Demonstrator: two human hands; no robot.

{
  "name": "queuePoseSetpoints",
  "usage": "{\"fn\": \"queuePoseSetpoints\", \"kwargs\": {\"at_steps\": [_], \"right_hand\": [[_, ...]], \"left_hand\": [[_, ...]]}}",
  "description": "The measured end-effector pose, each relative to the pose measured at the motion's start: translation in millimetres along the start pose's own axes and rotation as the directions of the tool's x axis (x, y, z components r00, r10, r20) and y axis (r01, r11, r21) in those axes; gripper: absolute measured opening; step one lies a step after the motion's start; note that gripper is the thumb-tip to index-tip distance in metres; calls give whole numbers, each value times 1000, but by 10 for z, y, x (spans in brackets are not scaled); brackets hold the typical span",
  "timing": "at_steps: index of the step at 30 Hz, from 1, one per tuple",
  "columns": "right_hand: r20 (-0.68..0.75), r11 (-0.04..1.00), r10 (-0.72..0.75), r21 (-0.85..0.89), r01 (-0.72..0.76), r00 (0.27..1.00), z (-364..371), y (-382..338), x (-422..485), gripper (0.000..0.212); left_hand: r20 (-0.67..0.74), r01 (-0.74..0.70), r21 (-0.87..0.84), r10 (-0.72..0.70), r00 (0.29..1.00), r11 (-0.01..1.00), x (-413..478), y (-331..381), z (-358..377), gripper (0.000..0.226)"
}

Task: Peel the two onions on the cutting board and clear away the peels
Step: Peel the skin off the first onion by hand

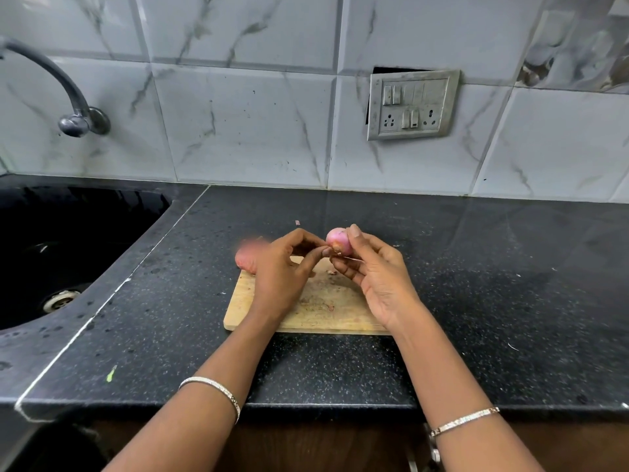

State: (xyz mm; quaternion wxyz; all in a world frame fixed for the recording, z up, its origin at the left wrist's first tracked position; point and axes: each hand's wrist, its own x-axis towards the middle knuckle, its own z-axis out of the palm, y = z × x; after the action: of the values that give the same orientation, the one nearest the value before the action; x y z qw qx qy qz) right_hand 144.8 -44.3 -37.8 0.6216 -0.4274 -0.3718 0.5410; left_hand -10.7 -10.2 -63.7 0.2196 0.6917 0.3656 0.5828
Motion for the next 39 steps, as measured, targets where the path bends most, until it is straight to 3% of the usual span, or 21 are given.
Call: {"fn": "queuePoseSetpoints", "kwargs": {"at_steps": [5, 15, 21, 23, 25, 28, 29, 31, 33, 39], "right_hand": [[27, 999, 47, -4, -47, 999, -5, -27, -1, 37], [-118, 993, -35, 105, 47, 992, 31, -32, 44, 29], [-62, 987, -46, 150, 54, 997, 31, -6, 26, 23], [-44, 983, -85, 162, 91, 995, 14, -9, 32, 16], [-27, 980, -122, 154, 125, 992, -9, 0, 53, 23], [8, 986, -155, 70, 154, 988, -15, 11, 60, 34], [25, 986, -157, 53, 155, 987, -6, 12, 49, 35], [56, 987, -160, 17, 159, 986, 19, 19, 31, 36], [76, 984, -173, -34, 176, 982, 30, 35, 29, 36], [94, 967, -205, -132, 216, 974, 4, 53, 56, 35]], "left_hand": [[-11, -92, 170, 95, 995, 981, -7, -20, -1, 3], [224, -353, 332, 290, 930, 875, -83, 27, 71, 7], [202, -257, 440, 184, 962, 861, -55, -11, 44, 12], [176, -207, 410, 146, 974, 888, -31, -15, 48, 22], [79, -141, 350, 121, 990, 926, 2, -31, 38, 34], [-46, -51, 235, 63, 997, 971, 0, -20, 4, 19], [-40, -34, 176, 42, 998, 984, -10, 6, -10, 19], [50, -16, 73, 12, 999, 997, -28, 60, -27, 45], [135, -49, 48, 42, 990, 998, -32, 59, -23, 55], [147, -33, -11, 34, 989, 999, 5, -35, -22, 43]]}}
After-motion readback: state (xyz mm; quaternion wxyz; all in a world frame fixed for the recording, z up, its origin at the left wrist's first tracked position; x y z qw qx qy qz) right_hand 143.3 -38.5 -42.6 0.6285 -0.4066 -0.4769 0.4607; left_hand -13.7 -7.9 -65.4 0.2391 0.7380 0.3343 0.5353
